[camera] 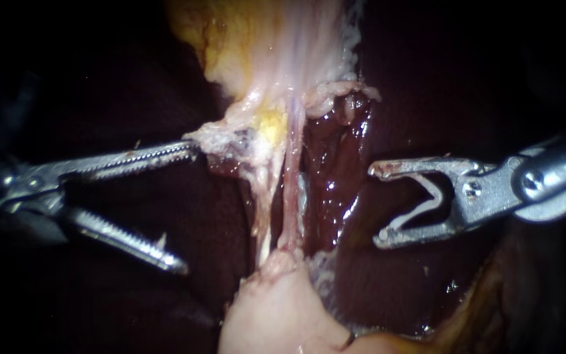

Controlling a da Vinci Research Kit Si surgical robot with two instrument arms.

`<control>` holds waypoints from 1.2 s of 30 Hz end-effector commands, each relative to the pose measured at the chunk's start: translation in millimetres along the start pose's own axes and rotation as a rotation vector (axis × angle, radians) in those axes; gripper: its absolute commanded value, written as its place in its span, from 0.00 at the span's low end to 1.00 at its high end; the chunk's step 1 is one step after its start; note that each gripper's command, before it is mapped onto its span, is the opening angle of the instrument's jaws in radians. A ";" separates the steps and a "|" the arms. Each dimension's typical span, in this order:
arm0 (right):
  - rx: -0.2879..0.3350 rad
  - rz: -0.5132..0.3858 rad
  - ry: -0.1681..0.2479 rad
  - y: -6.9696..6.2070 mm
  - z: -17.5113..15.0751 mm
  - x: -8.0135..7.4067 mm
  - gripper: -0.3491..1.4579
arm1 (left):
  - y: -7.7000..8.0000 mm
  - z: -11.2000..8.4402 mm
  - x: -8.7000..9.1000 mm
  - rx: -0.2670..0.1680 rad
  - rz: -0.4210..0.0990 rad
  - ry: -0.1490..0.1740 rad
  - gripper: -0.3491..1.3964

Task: Grabbing gallbladder

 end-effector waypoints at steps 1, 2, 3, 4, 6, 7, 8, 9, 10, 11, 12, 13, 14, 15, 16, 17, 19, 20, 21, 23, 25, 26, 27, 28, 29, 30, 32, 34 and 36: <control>0.000 0.000 0.000 0.0 0.0 0.0 0.47 | 0.0 -0.1 0.0 0.003 0.000 0.000 0.88; 0.000 0.000 0.000 0.0 0.0 0.0 0.47 | 0.0 -0.1 0.0 0.006 0.000 0.000 0.88; 0.000 0.000 0.000 0.0 0.0 0.0 0.47 | -0.1 -0.2 0.1 0.012 -0.001 -0.001 0.88; 0.000 0.000 0.000 0.0 0.0 0.0 0.47 | -0.2 -0.4 0.2 0.018 -0.013 -0.001 0.88; 0.000 0.000 0.000 0.0 0.0 0.0 0.47 | -0.5 -0.9 0.5 0.043 -0.047 -0.001 0.88; 0.000 0.000 0.000 0.0 0.0 0.0 0.47 | -0.7 -1.1 0.7 0.060 -0.067 -0.001 0.88; 0.000 0.000 0.000 0.0 0.0 0.0 0.47 | -1.0 -1.2 0.9 0.072 -0.075 -0.001 0.88; 0.000 0.000 0.000 0.0 0.0 0.0 0.47 | -1.4 -1.4 1.3 0.090 -0.080 -0.002 0.88; 0.000 0.000 0.000 0.0 0.0 0.0 0.47 | -1.7 -1.5 1.6 0.101 -0.090 -0.003 0.88; 0.000 0.000 0.000 0.0 0.0 0.0 0.47 | -2.0 -1.5 1.9 0.113 -0.100 -0.003 0.88; 0.000 0.000 0.000 0.0 0.0 0.0 0.47 | -2.4 -1.5 2.2 0.125 -0.105 -0.004 0.88; 0.000 0.000 0.000 0.0 0.0 0.0 0.47 | -2.7 -1.4 2.4 0.132 -0.108 -0.004 0.88; 0.000 0.000 0.000 0.0 0.0 0.0 0.47 | -2.9 -1.3 2.5 0.138 -0.111 -0.005 0.88; 0.000 0.000 0.000 0.0 0.0 0.0 0.47 | -3.1 -1.0 2.7 0.147 -0.132 -0.003 0.87; 0.000 0.000 0.000 0.0 0.0 0.0 0.47 | -3.3 -0.7 2.7 0.153 -0.145 -0.006 0.86; 0.000 0.000 0.000 0.0 0.0 0.0 0.47 | -3.4 -0.4 2.7 0.159 -0.152 -0.005 0.86; 0.000 0.000 0.000 0.0 0.0 -0.1 0.47 | -3.6 0.5 2.6 0.174 -0.177 -0.015 0.83; 0.000 0.000 0.000 0.0 0.0 -0.1 0.47 | -3.7 0.8 2.6 0.175 -0.189 -0.022 0.82; 0.000 0.000 0.000 0.0 0.0 -0.1 0.47 | -3.7 1.3 2.4 0.168 -0.201 -0.029 0.81; -0.001 0.000 0.000 0.1 0.0 -0.1 0.47 | -3.5 1.9 2.1 0.162 -0.217 -0.042 0.80; -0.001 0.000 0.000 0.1 0.0 -0.1 0.47 | -3.2 2.3 1.6 0.153 -0.250 -0.059 0.77; -0.001 0.000 0.000 0.1 0.1 -0.1 0.47 | -3.1 2.4 1.3 0.152 -0.255 -0.067 0.76; -0.001 0.000 0.000 0.1 0.1 -0.1 0.47 | -3.0 2.5 1.1 0.154 -0.265 -0.072 0.75; -0.001 0.000 0.000 0.1 0.1 -0.1 0.47 | -2.9 2.5 0.8 0.157 -0.281 -0.079 0.73; -0.001 0.000 0.000 0.1 0.1 -0.1 0.47 | -2.9 2.6 0.7 0.158 -0.292 -0.081 0.71; -0.001 0.000 -0.001 0.1 0.1 -0.1 0.47 | -2.9 2.6 0.6 0.159 -0.298 -0.083 0.70; -0.001 0.000 -0.001 0.2 0.1 -0.1 0.47 | -2.8 2.7 0.3 0.162 -0.308 -0.094 0.66; -0.001 0.001 -0.001 0.2 0.1 -0.1 0.47 | -2.8 2.8 0.3 0.164 -0.326 -0.095 0.61; -0.002 0.001 -0.001 0.2 0.2 -0.1 0.47 | -2.8 2.9 0.3 0.166 -0.338 -0.096 0.55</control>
